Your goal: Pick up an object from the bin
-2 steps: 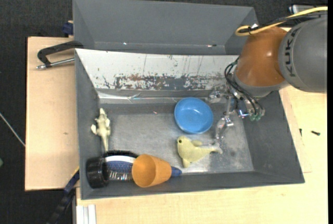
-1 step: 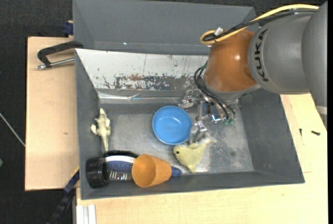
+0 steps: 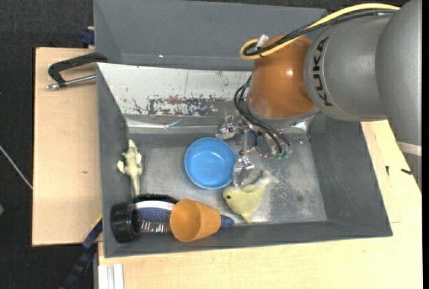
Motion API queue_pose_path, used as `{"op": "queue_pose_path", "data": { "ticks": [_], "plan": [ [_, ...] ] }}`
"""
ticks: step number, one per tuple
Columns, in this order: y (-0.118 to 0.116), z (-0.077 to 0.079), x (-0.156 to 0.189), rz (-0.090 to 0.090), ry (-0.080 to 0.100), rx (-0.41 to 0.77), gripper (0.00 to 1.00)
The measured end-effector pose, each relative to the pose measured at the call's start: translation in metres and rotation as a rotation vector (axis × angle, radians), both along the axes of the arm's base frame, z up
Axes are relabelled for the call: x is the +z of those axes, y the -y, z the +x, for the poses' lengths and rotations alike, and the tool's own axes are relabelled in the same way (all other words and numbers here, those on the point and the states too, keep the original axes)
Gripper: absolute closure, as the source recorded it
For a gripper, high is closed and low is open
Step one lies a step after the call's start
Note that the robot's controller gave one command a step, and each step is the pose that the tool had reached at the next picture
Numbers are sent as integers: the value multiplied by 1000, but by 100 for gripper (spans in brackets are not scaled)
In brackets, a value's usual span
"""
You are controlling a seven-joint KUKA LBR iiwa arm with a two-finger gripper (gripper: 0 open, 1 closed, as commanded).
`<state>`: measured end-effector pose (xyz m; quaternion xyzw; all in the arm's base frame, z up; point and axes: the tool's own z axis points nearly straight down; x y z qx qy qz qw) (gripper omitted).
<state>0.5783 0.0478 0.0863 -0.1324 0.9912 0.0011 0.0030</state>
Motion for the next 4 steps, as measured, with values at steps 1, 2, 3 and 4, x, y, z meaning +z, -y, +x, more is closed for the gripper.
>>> {"op": "queue_pose_path", "data": {
  "ticks": [1,2,3,4],
  "plan": [
    [-46,21,-10,-4,0,-78,0],
    [-89,26,-9,-2,9,-8,0],
    [-91,26,-9,0,2,-68,0],
    [-110,28,-11,-10,4,-168,0]
  ]
}}
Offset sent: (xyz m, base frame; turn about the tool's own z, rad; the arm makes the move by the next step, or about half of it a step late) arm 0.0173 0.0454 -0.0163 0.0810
